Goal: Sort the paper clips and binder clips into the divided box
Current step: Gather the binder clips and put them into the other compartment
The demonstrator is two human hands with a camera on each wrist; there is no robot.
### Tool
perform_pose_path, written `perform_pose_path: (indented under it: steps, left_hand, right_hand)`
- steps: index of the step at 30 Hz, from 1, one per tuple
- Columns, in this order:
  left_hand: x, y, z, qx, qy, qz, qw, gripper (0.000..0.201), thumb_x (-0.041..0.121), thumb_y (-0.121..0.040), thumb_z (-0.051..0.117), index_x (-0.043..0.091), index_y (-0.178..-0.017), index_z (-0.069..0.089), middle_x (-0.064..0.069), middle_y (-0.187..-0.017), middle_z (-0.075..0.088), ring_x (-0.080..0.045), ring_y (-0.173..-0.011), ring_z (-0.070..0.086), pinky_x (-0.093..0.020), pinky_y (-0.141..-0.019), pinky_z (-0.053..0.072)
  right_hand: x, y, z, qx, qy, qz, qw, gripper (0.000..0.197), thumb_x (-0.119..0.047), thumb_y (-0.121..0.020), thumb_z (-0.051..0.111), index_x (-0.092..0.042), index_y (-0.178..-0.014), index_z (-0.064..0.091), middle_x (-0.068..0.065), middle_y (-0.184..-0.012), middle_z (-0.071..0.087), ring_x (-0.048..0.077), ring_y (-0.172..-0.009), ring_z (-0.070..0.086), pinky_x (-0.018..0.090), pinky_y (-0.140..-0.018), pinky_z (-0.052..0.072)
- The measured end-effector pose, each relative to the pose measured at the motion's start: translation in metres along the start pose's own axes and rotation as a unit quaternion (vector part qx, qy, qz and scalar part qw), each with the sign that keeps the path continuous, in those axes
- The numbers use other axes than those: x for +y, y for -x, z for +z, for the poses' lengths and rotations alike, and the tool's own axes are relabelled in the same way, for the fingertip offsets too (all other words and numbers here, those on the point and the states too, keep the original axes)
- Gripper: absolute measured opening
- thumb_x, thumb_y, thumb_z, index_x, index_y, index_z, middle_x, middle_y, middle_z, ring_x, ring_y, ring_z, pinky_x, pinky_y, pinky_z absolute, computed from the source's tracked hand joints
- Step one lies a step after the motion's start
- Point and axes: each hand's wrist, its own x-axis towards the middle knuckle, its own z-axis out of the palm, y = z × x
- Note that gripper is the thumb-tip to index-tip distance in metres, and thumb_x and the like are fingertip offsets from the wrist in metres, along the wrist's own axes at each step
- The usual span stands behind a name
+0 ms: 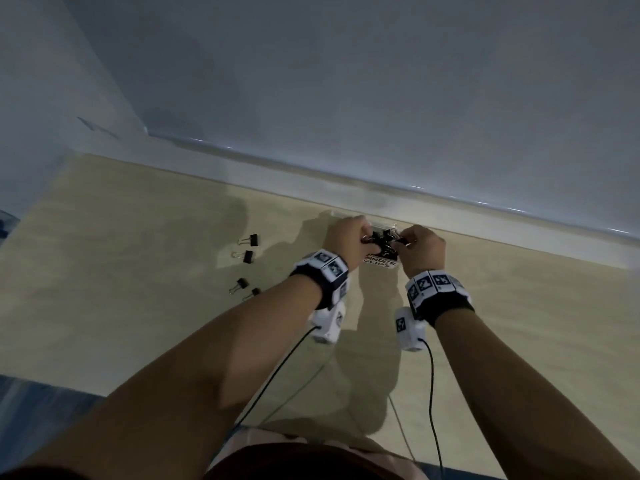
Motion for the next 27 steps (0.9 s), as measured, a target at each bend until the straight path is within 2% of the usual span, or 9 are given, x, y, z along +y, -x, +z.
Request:
perform_pose_path:
  steps: [3,6,9,13,16,18,20,23,27]
  left_hand:
    - [0.010,-0.021,0.013,0.022,0.009,-0.005,1.000,0.028,0.023,-0.074,0.078,0.011,-0.092,0.061,-0.007,-0.098,0.066,-0.021,-0.090,0.061,-0.031,-0.077,0.050]
    - [0.007,-0.025,0.018,0.028,0.015,0.001,0.999,0.026,0.022,-0.078,0.074,0.008,-0.096,0.061,-0.010,-0.102,0.061,-0.024,-0.091,0.060,-0.035,-0.081,0.051]
    - [-0.016,-0.018,0.000,0.064,0.005,0.044,0.997,0.014,0.018,-0.085,0.065,0.007,-0.093,0.062,-0.009,-0.101,0.059,-0.022,-0.087,0.058,-0.036,-0.082,0.051]
    - [-0.090,-0.001,-0.057,0.124,-0.083,0.052,0.987,0.026,0.029,-0.088,0.043,0.009,-0.089,0.061,-0.013,-0.095,0.058,-0.030,-0.084,0.056,-0.038,-0.076,0.049]
    - [-0.147,0.013,-0.100,0.048,-0.225,-0.025,0.973,0.027,0.020,-0.088,0.047,0.011,-0.109,0.061,-0.013,-0.117,0.053,-0.033,-0.108,0.048,-0.045,-0.092,0.044]
    - [-0.170,0.024,-0.115,-0.048,-0.267,-0.031,0.962,0.036,0.012,-0.091,0.050,0.013,-0.126,0.056,-0.008,-0.140,0.042,-0.030,-0.126,0.036,-0.040,-0.107,0.034]
    - [-0.181,0.032,-0.120,-0.110,-0.280,-0.020,0.953,0.039,0.006,-0.092,0.050,0.013,-0.131,0.054,-0.006,-0.148,0.035,-0.027,-0.131,0.034,-0.031,-0.110,0.029]
    - [-0.188,0.037,-0.119,-0.127,-0.292,-0.009,0.948,0.039,-0.002,-0.088,0.054,0.011,-0.124,0.059,-0.007,-0.142,0.042,-0.025,-0.123,0.043,-0.025,-0.105,0.033]
    - [-0.192,0.046,-0.123,-0.068,-0.283,-0.029,0.956,0.025,0.005,-0.088,0.055,0.006,-0.112,0.064,-0.010,-0.123,0.052,-0.027,-0.112,0.049,-0.031,-0.096,0.038]
  right_hand:
    - [0.009,-0.003,-0.004,0.002,0.021,-0.004,1.000,0.023,-0.011,-0.072,0.074,-0.007,-0.095,0.069,0.013,-0.097,0.069,0.027,-0.083,0.066,0.031,-0.080,0.052]
    - [0.010,0.007,-0.010,0.040,0.022,-0.054,0.998,0.020,-0.005,-0.074,0.072,-0.007,-0.094,0.069,0.013,-0.098,0.064,0.024,-0.071,0.065,0.028,-0.070,0.051]
    - [-0.002,0.027,-0.004,0.058,-0.002,-0.137,0.989,0.017,0.001,-0.074,0.069,-0.007,-0.090,0.068,0.012,-0.091,0.063,0.023,-0.065,0.061,0.033,-0.065,0.054]
    - [-0.036,0.057,0.038,-0.081,-0.001,-0.234,0.969,0.020,0.006,-0.072,0.061,-0.007,-0.085,0.068,0.012,-0.087,0.065,0.027,-0.068,0.062,0.035,-0.063,0.054]
    - [-0.071,0.082,0.071,-0.242,0.040,-0.299,0.922,0.025,-0.001,-0.075,0.056,-0.007,-0.096,0.067,0.015,-0.102,0.063,0.034,-0.088,0.062,0.039,-0.076,0.051]
    - [-0.092,0.095,0.095,-0.325,0.078,-0.354,0.874,0.033,-0.007,-0.080,0.057,-0.006,-0.112,0.063,0.020,-0.123,0.055,0.035,-0.110,0.054,0.038,-0.091,0.045]
    - [-0.111,0.106,0.117,-0.371,0.126,-0.368,0.843,0.041,-0.013,-0.087,0.056,-0.009,-0.127,0.053,0.015,-0.140,0.043,0.032,-0.127,0.039,0.036,-0.104,0.034]
    - [-0.120,0.117,0.142,-0.340,0.172,-0.385,0.840,0.043,-0.018,-0.092,0.050,-0.008,-0.134,0.045,0.012,-0.145,0.034,0.032,-0.125,0.036,0.038,-0.105,0.035]
    - [-0.106,0.121,0.151,-0.315,0.165,-0.363,0.861,0.042,-0.021,-0.084,0.053,-0.008,-0.124,0.053,0.017,-0.135,0.045,0.039,-0.111,0.046,0.048,-0.092,0.047]
